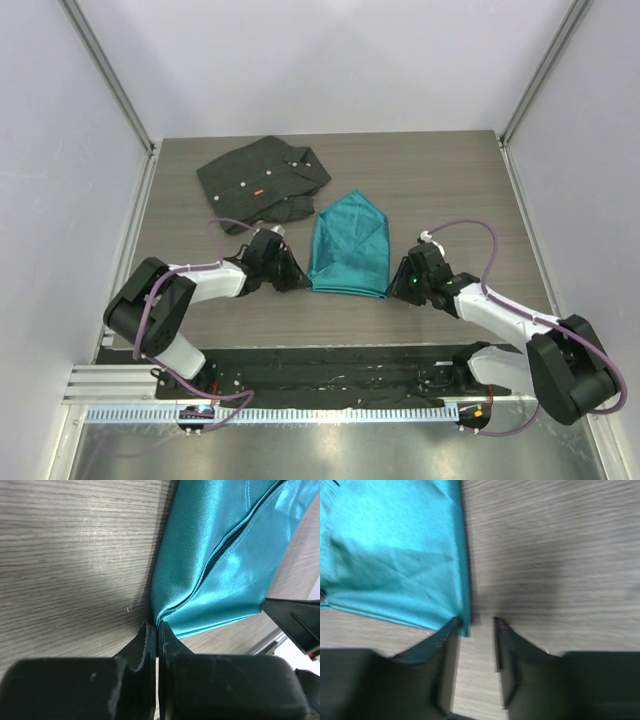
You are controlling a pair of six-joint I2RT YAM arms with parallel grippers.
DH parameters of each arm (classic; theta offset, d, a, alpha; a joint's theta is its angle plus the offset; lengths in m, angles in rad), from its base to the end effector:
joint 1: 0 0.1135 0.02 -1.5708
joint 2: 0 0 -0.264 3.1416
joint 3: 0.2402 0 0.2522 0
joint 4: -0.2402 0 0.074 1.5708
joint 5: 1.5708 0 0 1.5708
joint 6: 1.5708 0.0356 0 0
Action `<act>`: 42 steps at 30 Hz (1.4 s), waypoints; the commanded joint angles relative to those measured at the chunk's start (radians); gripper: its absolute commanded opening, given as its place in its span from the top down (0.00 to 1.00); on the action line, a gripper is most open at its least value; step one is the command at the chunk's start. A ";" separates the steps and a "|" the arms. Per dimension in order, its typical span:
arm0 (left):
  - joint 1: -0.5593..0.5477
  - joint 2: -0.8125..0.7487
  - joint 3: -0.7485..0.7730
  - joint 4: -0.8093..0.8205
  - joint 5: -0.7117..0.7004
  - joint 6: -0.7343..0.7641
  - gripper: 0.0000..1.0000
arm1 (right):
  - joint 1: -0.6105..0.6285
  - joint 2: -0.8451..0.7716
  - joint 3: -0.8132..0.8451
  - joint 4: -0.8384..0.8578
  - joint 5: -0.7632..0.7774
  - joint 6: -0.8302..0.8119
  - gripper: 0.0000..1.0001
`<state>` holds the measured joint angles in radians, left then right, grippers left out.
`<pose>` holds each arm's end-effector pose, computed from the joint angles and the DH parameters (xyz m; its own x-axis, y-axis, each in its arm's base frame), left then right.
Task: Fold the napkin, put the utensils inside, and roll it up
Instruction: Roll the napkin with the utensil
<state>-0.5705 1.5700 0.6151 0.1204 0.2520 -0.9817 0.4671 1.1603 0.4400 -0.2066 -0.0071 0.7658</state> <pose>0.2335 -0.1604 0.1318 -0.8985 -0.3801 -0.2195 -0.1496 0.7353 -0.6610 0.1821 0.0921 0.1514 -0.8295 0.3579 -0.4288 0.1676 0.8918 0.4202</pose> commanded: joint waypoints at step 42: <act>0.276 -0.100 0.155 -0.754 0.405 0.434 1.00 | 0.929 0.584 0.545 0.392 0.714 -0.697 0.27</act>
<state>-0.3183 1.4784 0.7486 -0.5716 0.5743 -0.5896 1.3758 1.7153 0.9321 0.1078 0.6182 0.0799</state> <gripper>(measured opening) 0.025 0.736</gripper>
